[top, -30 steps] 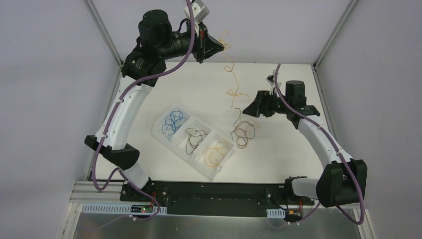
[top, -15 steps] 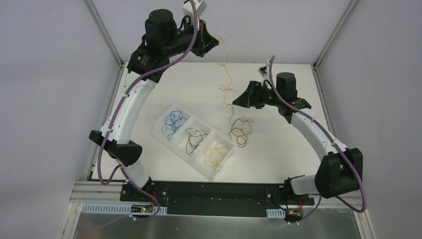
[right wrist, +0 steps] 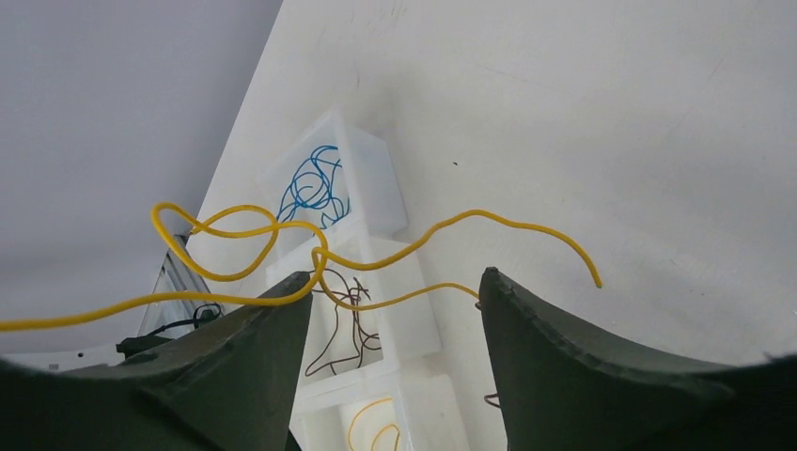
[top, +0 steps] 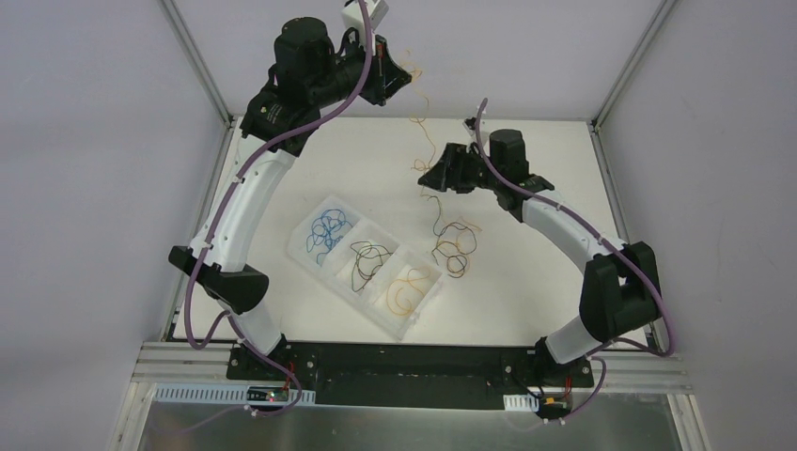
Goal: Untangle the cables
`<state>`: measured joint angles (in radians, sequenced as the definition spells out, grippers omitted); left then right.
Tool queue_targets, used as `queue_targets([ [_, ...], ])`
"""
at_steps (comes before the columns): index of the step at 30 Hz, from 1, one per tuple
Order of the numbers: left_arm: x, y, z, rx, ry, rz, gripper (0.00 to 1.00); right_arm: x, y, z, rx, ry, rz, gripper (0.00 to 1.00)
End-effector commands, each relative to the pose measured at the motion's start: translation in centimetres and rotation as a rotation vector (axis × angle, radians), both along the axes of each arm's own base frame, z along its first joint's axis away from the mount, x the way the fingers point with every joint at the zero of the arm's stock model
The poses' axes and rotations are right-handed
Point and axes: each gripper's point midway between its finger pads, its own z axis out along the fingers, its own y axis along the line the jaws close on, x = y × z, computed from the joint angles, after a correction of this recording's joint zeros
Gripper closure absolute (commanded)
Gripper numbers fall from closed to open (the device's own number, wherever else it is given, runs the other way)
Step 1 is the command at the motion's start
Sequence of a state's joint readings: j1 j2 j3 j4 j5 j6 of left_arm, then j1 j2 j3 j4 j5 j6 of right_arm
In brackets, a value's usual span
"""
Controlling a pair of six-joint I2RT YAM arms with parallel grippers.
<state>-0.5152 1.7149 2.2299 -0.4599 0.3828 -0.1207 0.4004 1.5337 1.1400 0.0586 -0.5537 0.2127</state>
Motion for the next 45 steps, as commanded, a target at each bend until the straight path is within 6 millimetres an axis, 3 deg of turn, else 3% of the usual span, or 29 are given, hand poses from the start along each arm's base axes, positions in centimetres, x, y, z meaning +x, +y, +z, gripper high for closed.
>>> queue_targets([
  [1, 0.6, 0.3, 1.0, -0.038, -0.017, 0.030, 1.00, 2.8, 1.3, 2.9, 0.050, -0.115, -0.056, 0.34],
  [4, 0.7, 0.4, 0.7, -0.039, -0.004, 0.038, 1.00, 3.1, 2.0, 3.1, 0.087, -0.116, -0.054, 0.41],
  [7, 0.9, 0.6, 0.7, -0.038, -0.008, 0.047, 1.00, 2.9, 2.6, 2.9, 0.099, -0.114, -0.039, 0.71],
  [10, 1.4, 1.7, 1.7, -0.045, -0.033, 0.075, 1.00, 2.4, 1.9, 1.1, 0.065, -0.089, -0.035, 0.98],
  [13, 1.9, 4.3, 4.4, -0.104, -0.065, 0.121, 1.00, 1.4, -0.9, -3.2, -0.023, -0.039, -0.057, 1.00],
  [18, -1.1, 7.0, 11.4, -0.218, -0.209, 0.081, 1.00, 0.1, -8.7, -11.5, -0.130, 0.103, -0.185, 1.00],
  [22, -4.1, 7.9, 14.3, -0.250, -0.287, 0.050, 1.00, 0.3, -12.2, -12.6, -0.055, 0.277, -0.278, 1.00],
  [26, -6.3, 8.1, 15.0, -0.247, -0.318, 0.011, 1.00, 0.4, -13.0, -11.5, -0.027, 0.292, -0.290, 1.00],
  [29, -8.0, 6.9, 13.0, -0.209, -0.277, -0.097, 1.00, 0.5, -12.5, -10.0, 0.002, 0.313, -0.266, 1.00],
  [32, -9.2, 5.5, 8.5, -0.151, -0.188, -0.205, 1.00, 0.9, -12.1, -8.0, 0.031, 0.296, -0.253, 1.00],
  [35, -12.9, 3.8, 4.4, -0.065, -0.183, -0.351, 1.00, 0.6, -12.0, -6.6, 0.034, 0.305, -0.240, 1.00],
  [41, -18.6, 0.1, -4.4, 0.134, -0.172, -0.531, 1.00, 0.1, -12.0, -6.0, 0.025, 0.312, -0.225, 1.00],
  [45, -20.3, -1.5, -8.9, 0.214, -0.123, -0.586, 1.00, 0.0, -12.0, -5.8, 0.026, 0.319, -0.226, 1.00],
])
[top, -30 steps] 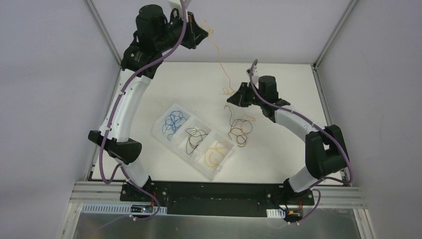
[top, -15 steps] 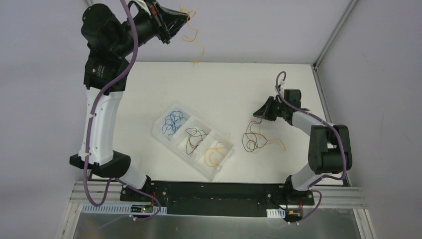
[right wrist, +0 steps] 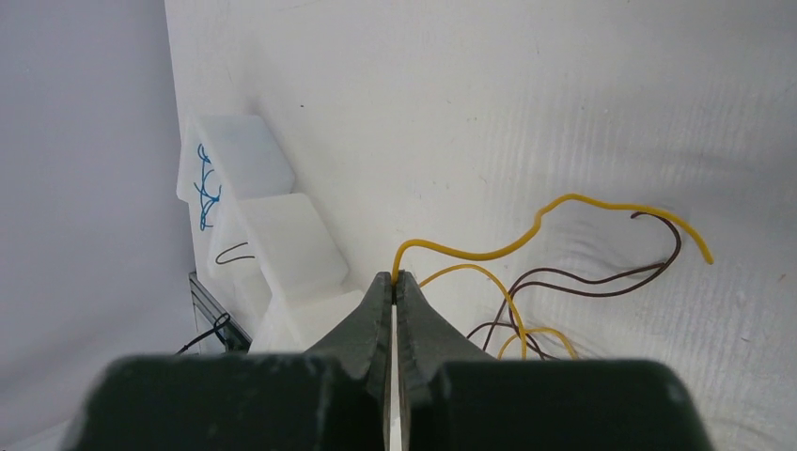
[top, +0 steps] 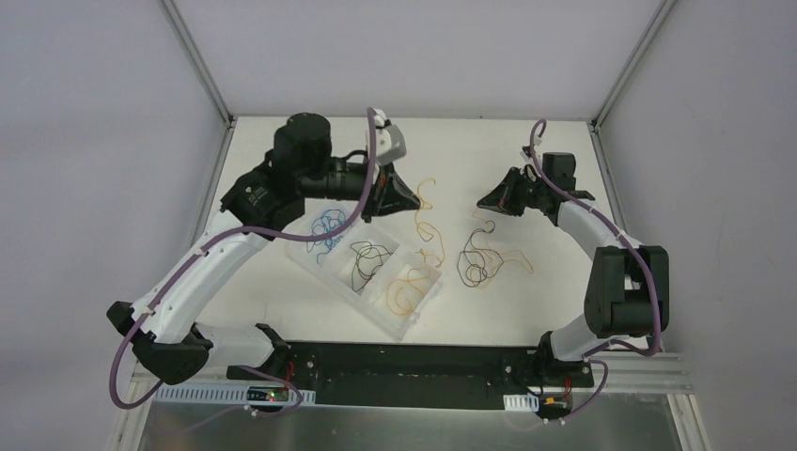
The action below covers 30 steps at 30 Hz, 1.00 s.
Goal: Untangle the cables
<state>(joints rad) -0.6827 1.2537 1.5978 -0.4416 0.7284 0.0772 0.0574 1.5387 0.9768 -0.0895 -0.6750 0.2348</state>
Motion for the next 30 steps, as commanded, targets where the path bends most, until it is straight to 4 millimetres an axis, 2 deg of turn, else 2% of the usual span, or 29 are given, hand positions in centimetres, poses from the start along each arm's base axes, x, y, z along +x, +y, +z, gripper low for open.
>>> queue_targets([
  [1, -2.2, -0.6, -2.3, 0.073, -0.111, -0.065, 1.00, -0.2, 0.3, 2.2, 0.020, -0.024, 0.021, 1.00],
  [6, -1.9, -1.5, -6.7, 0.177, -0.064, -0.075, 1.00, -0.1, 0.4, 2.5, 0.029, -0.018, 0.015, 1.00],
  [12, -0.3, -0.3, -12.1, 0.335, -0.096, -0.033, 1.00, -0.1, 0.6, 2.7, 0.044, -0.016, 0.021, 1.00],
  [20, -0.5, 1.2, -15.7, 0.452, -0.085, -0.041, 1.00, 0.1, 0.7, 2.9, 0.052, -0.014, 0.024, 1.00],
  [25, 0.1, 2.7, -16.4, 0.519, -0.128, -0.008, 1.00, -0.2, 0.7, 2.8, 0.049, -0.016, 0.029, 1.00],
  [30, -0.3, 3.1, -19.7, 0.620, -0.050, -0.030, 1.00, -0.3, 0.9, 2.7, 0.059, -0.003, 0.036, 1.00],
])
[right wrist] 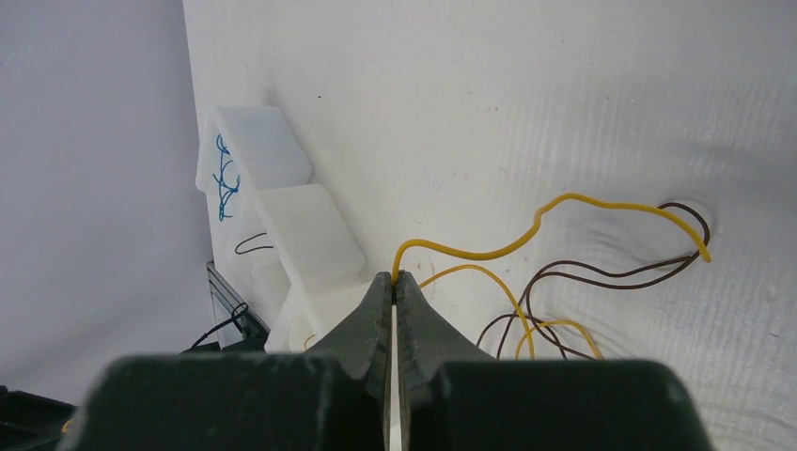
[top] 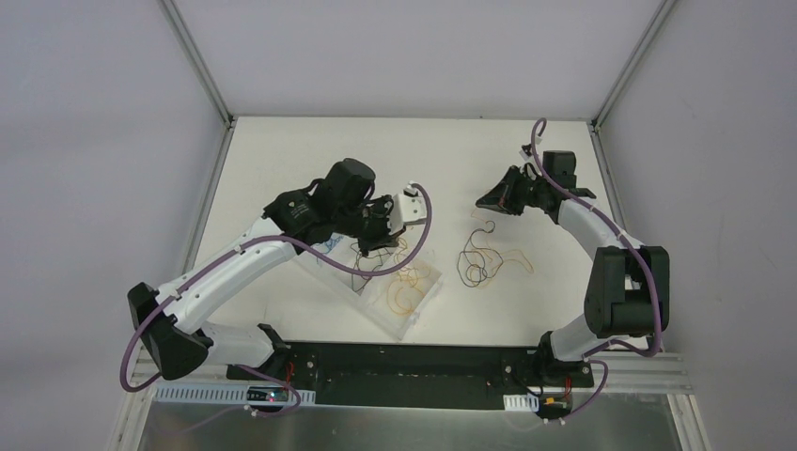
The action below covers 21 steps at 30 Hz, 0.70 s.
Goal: Untangle the cables
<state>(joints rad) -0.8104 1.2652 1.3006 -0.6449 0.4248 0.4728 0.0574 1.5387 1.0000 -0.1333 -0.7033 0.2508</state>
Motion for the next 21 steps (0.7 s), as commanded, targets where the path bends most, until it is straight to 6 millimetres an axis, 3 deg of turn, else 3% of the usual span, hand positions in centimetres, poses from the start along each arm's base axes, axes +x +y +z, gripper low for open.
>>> queue_targets([
  [1, -0.7, 0.5, -3.1, 0.103, 0.063, -0.015, 1.00, 0.1, 0.5, 2.1, 0.035, -0.033, 0.026, 1.00],
  [6, -1.7, -1.5, -6.6, 0.184, 0.143, -0.070, 1.00, -0.2, 0.6, 2.0, 0.038, -0.026, 0.039, 1.00],
  [12, -2.1, -2.2, -10.9, 0.279, 0.249, -0.096, 1.00, -0.8, 0.8, 1.9, 0.045, -0.011, 0.059, 1.00],
  [15, -3.1, -2.0, -10.9, 0.293, 0.301, -0.136, 0.81, -1.2, 0.8, 1.9, 0.047, 0.003, 0.074, 1.00],
  [18, -4.0, -2.3, -8.5, 0.252, 0.353, -0.159, 0.46, -1.5, 0.9, 2.0, 0.049, 0.012, 0.083, 1.00],
  [19, -4.2, -2.5, -7.4, 0.228, 0.361, -0.177, 0.38, -1.6, 0.9, 2.0, 0.052, 0.013, 0.085, 1.00],
  [21, -4.0, -2.9, -5.2, 0.178, 0.364, -0.193, 0.31, -1.6, 1.1, 2.1, 0.062, 0.023, 0.091, 1.00],
])
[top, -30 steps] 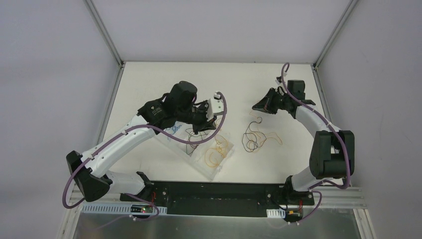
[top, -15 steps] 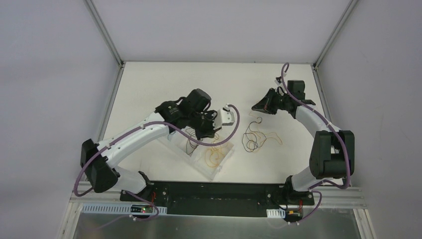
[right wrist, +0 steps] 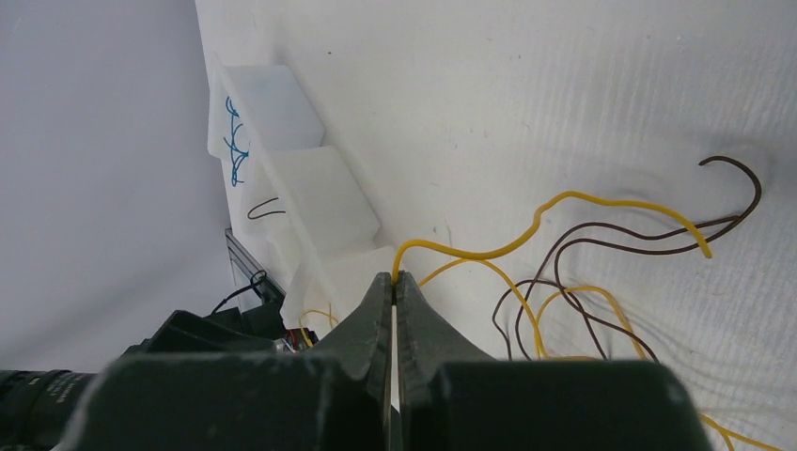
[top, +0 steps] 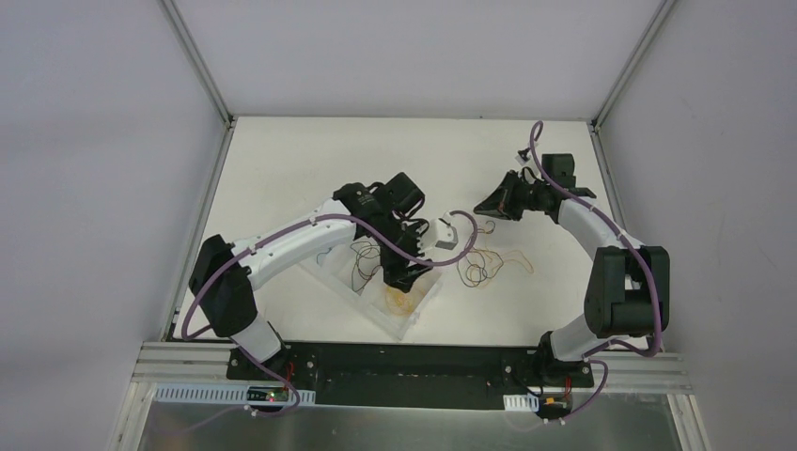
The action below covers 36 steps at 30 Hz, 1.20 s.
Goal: Untangle the cables
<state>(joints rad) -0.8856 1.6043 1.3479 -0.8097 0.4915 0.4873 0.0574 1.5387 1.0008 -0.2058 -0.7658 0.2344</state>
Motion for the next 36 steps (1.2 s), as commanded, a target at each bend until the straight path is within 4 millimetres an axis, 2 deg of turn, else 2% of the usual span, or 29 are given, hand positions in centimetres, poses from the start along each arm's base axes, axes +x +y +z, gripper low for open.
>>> queue_targets([
  [1, -0.3, -1.4, 6.7, -0.165, 0.042, -0.031, 0.29, 0.1, 0.6, 2.4, 0.037, -0.038, 0.042, 1.00],
  [3, 1.6, -1.8, 8.8, -0.223, 0.034, 0.013, 0.27, 0.1, 1.0, 3.2, 0.069, -0.030, 0.051, 1.00],
  [7, 7.1, -2.9, 11.5, -0.343, 0.110, 0.183, 0.27, -0.2, 2.7, 6.6, 0.168, -0.061, 0.077, 1.00],
  [10, 10.6, -4.3, 11.9, -0.429, 0.145, 0.273, 0.21, -0.1, 3.5, 9.1, 0.187, -0.135, 0.084, 1.00],
  [12, 11.8, -5.1, 11.4, -0.454, 0.123, 0.276, 0.20, 0.7, 2.7, 9.6, 0.162, -0.151, 0.048, 1.00],
  [14, 13.3, -6.0, 10.7, -0.462, 0.107, 0.326, 0.21, 1.8, 0.7, 8.5, 0.068, -0.143, -0.006, 1.00],
  [17, 15.6, -7.1, 9.1, -0.439, 0.125, 0.446, 0.28, 3.2, -4.1, 4.5, -0.168, -0.076, -0.116, 1.00],
  [20, 16.0, -8.4, 6.2, -0.384, 0.246, 0.569, 0.32, 2.4, -7.3, 1.4, -0.259, 0.039, -0.141, 1.00],
  [21, 15.9, -8.9, 5.0, -0.358, 0.285, 0.602, 0.32, 1.7, -7.9, 0.4, -0.287, 0.082, -0.134, 0.96],
  [25, 14.5, -10.2, 0.4, -0.260, 0.385, 0.661, 0.32, -1.1, -9.4, -2.3, -0.349, 0.212, -0.072, 0.86],
  [28, 14.2, -10.7, -2.1, -0.211, 0.440, 0.712, 0.32, -2.4, -9.7, -2.9, -0.349, 0.267, -0.042, 0.82],
  [31, 14.7, -11.3, -3.6, -0.205, 0.470, 0.739, 0.34, -3.2, -9.3, -3.3, -0.322, 0.293, -0.022, 0.74],
  [36, 16.2, -12.9, -4.8, -0.231, 0.498, 0.757, 0.48, -3.6, -9.5, -5.2, -0.336, 0.353, -0.019, 0.67],
])
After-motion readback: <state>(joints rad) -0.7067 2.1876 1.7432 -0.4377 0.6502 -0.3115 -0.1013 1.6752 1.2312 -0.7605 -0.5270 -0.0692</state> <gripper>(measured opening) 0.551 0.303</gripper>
